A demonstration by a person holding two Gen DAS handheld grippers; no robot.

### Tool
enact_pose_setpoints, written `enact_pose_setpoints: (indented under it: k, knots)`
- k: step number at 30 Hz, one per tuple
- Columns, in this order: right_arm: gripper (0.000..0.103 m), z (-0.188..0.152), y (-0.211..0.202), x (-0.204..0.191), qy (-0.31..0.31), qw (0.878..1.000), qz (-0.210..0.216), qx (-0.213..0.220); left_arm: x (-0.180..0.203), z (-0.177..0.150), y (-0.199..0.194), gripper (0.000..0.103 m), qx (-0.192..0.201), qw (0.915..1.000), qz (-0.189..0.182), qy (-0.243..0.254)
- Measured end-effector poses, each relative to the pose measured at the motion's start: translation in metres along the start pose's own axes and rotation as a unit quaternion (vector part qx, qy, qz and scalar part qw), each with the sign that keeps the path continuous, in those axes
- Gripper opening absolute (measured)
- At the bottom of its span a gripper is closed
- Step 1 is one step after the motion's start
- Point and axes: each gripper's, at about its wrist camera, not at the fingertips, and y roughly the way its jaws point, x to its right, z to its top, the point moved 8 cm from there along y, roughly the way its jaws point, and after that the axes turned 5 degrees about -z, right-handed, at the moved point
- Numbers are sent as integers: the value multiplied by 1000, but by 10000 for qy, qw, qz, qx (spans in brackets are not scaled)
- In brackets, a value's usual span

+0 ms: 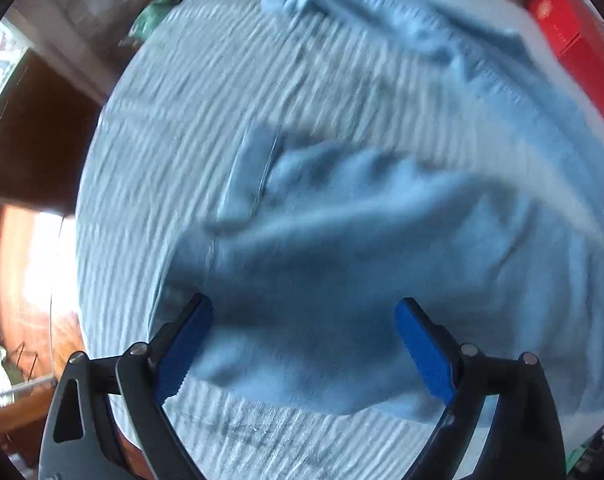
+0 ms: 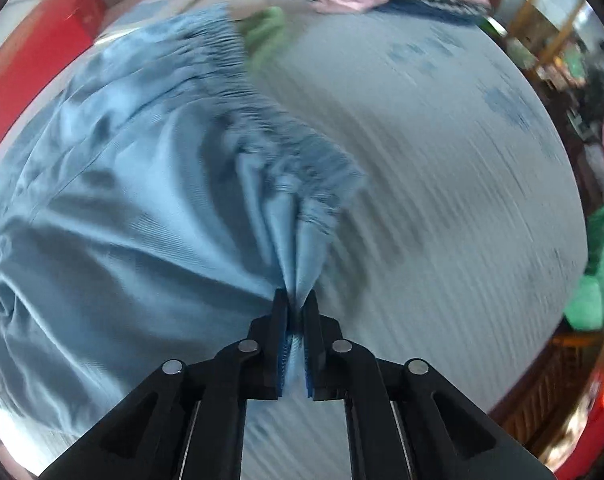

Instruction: Fold clothes

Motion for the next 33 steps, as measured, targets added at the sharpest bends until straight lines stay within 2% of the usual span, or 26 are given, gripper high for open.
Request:
enact_pose_setpoints:
  k: [1,3,4,5,7,9,11,14,21,25,27,30,32,33]
  knots:
    - [29,2,-5,5,47,10000,-20,15,2,8,-8,94,77,9999,-62,41]
    - [48,10,-19,15,132,9998,-66,99,6,37,-30,96,316,9991,-273,46]
    - [59,17,-28,20,170,9997,-90,169,10,59,-38,103,388,9984,-401,64]
    - [65,26,-37,20,217,9994,30,254,15,80,-47,103,459,9975,-531,84]
    - [88,53,-54,11,327,9973,534,382,20,112,-50,103,444,9968,-656,54]
    - [91,81,-66,-3,438,9928,1023,442,33,147,-46,103,329,9974,-647,43]
    - [93,114,-69,-20,484,9890,1336,406,43,182,-38,103,168,9978,-641,-1]
    - [95,162,-62,-45,426,9889,1415,162,56,226,-16,103,-184,9988,-451,-25]
    - [95,240,-17,-89,131,9940,943,-537,65,285,31,103,-690,9976,-79,62]
    - [95,257,13,-101,139,9926,775,-921,67,291,60,103,-950,9953,-164,-10]
    - [95,256,26,-112,55,9902,865,-1098,68,287,75,103,-1096,9938,-185,3]
    - [95,243,50,-122,-169,9885,655,-1355,71,286,76,103,-883,9959,-112,176]
    - [103,234,63,-124,-210,9876,607,-1430,71,285,74,103,-814,9964,-123,181]
    - [103,231,64,-127,-312,9891,494,-1351,72,285,73,103,-769,9968,-125,194]
